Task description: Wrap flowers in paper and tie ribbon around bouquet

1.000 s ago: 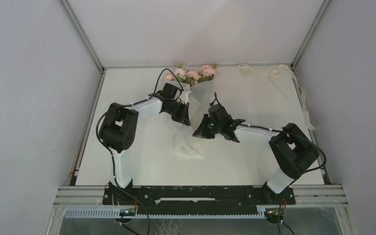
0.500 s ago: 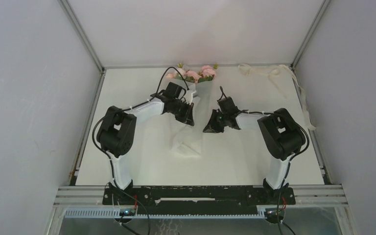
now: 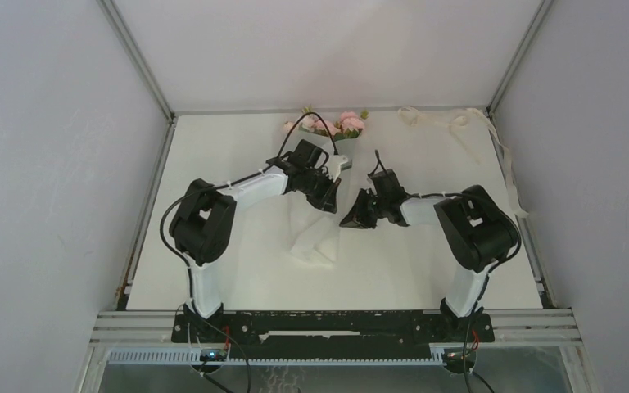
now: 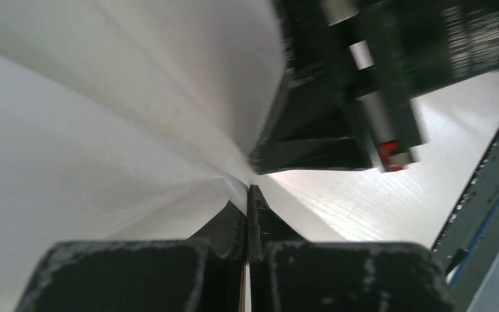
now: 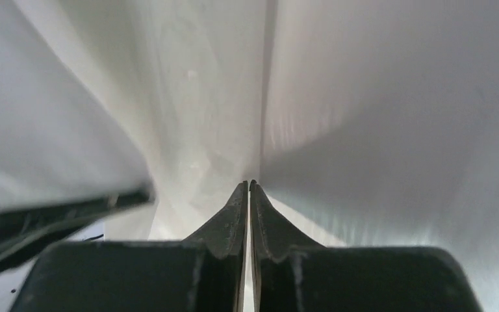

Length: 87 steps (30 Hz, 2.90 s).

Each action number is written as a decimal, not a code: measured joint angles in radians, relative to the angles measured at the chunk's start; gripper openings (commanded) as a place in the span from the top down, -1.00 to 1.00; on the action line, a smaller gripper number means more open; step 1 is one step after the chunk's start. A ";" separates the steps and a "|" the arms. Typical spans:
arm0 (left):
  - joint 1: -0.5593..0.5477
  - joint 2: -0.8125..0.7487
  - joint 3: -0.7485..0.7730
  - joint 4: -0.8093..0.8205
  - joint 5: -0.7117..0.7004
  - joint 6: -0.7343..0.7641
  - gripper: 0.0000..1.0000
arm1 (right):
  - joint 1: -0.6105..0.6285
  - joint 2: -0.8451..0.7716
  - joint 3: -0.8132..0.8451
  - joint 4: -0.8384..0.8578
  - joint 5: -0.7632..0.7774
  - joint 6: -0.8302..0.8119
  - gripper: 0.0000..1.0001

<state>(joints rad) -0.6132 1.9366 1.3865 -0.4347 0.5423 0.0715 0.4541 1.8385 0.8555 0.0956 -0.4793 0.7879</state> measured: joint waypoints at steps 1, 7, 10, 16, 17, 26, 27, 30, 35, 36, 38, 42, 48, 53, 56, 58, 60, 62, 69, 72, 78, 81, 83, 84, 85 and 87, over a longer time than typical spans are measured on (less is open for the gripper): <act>-0.002 0.006 -0.004 0.004 -0.015 0.029 1.00 | -0.005 -0.020 -0.023 0.005 -0.001 0.008 0.68; -0.011 0.022 -0.041 0.010 -0.045 0.088 1.00 | -0.034 -0.134 -0.068 0.011 0.009 0.047 0.32; -0.011 0.022 -0.061 0.018 -0.048 0.105 1.00 | -0.059 -0.179 -0.068 0.024 0.007 0.052 0.26; -0.011 0.022 -0.075 0.038 -0.050 0.122 1.00 | -0.143 -0.147 0.014 0.031 -0.015 0.050 0.14; -0.011 0.022 -0.076 0.040 -0.050 0.122 1.00 | -0.151 -0.123 0.050 0.032 -0.019 0.048 0.14; -0.011 0.022 -0.076 0.047 -0.050 0.122 1.00 | -0.161 0.126 0.343 0.052 -0.076 0.040 0.04; -0.011 0.022 -0.076 0.047 -0.049 0.122 1.00 | -0.161 0.147 0.360 0.051 -0.081 0.040 0.04; -0.011 0.022 -0.076 0.048 -0.049 0.122 1.00 | -0.161 0.195 0.386 0.051 -0.092 0.040 0.04; -0.011 0.022 -0.076 0.048 -0.048 0.122 1.00 | -0.159 0.255 0.421 0.052 -0.119 0.041 0.09; -0.011 0.022 -0.076 0.048 -0.047 0.122 1.00 | -0.157 0.263 0.427 0.054 -0.129 0.045 0.10; -0.011 0.022 -0.076 0.049 -0.047 0.122 1.00 | -0.156 0.275 0.432 0.072 -0.150 0.054 0.12; -0.011 0.022 -0.076 0.050 -0.047 0.122 1.00 | -0.152 0.290 0.434 0.112 -0.192 0.087 0.15; -0.011 0.022 -0.076 0.051 -0.047 0.122 1.00 | -0.146 0.306 0.434 0.159 -0.244 0.135 0.75; -0.011 0.022 -0.076 0.051 -0.047 0.122 1.00 | -0.146 0.306 0.434 0.163 -0.255 0.138 1.00; -0.011 0.022 -0.076 0.051 -0.046 0.122 1.00 | -0.156 0.291 0.416 0.150 -0.232 0.125 1.00; -0.011 0.022 -0.076 0.051 -0.045 0.122 1.00 | -0.164 0.259 0.385 0.125 -0.207 0.105 1.00; -0.011 0.022 -0.076 0.051 -0.046 0.122 1.00 | -0.168 0.208 0.351 0.087 -0.171 0.070 1.00; -0.011 0.022 -0.076 0.051 -0.046 0.122 1.00 | -0.172 0.148 0.320 0.056 -0.136 0.037 1.00; -0.011 0.022 -0.076 0.050 -0.046 0.132 1.00 | -0.211 -0.036 0.215 0.019 -0.051 -0.040 1.00; -0.011 0.022 -0.076 0.041 -0.049 0.147 1.00 | -0.240 -0.051 0.189 0.001 -0.018 -0.062 1.00; -0.013 0.022 -0.076 0.026 -0.061 0.167 1.00 | -0.250 -0.049 0.169 -0.026 0.015 -0.075 1.00; -0.013 0.022 -0.076 0.023 -0.066 0.172 1.00 | -0.249 -0.042 0.169 -0.013 0.010 -0.073 1.00; -0.013 0.021 -0.076 0.021 -0.067 0.173 1.00 | -0.245 -0.021 0.169 0.019 -0.007 -0.067 1.00; -0.013 0.021 -0.076 0.020 -0.068 0.173 1.00 | -0.240 -0.008 0.169 0.032 -0.014 -0.064 1.00; -0.013 0.019 -0.076 0.019 -0.069 0.173 1.00 | -0.236 0.011 0.171 0.044 -0.023 -0.060 1.00; -0.013 0.013 -0.071 -0.001 -0.071 0.173 1.00 | -0.222 0.061 0.189 0.058 -0.036 -0.047 1.00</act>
<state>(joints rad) -0.6258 1.9495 1.3155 -0.4355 0.4713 0.2447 0.2317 1.8992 1.0443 0.1535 -0.5156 0.7406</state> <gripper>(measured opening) 0.004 0.007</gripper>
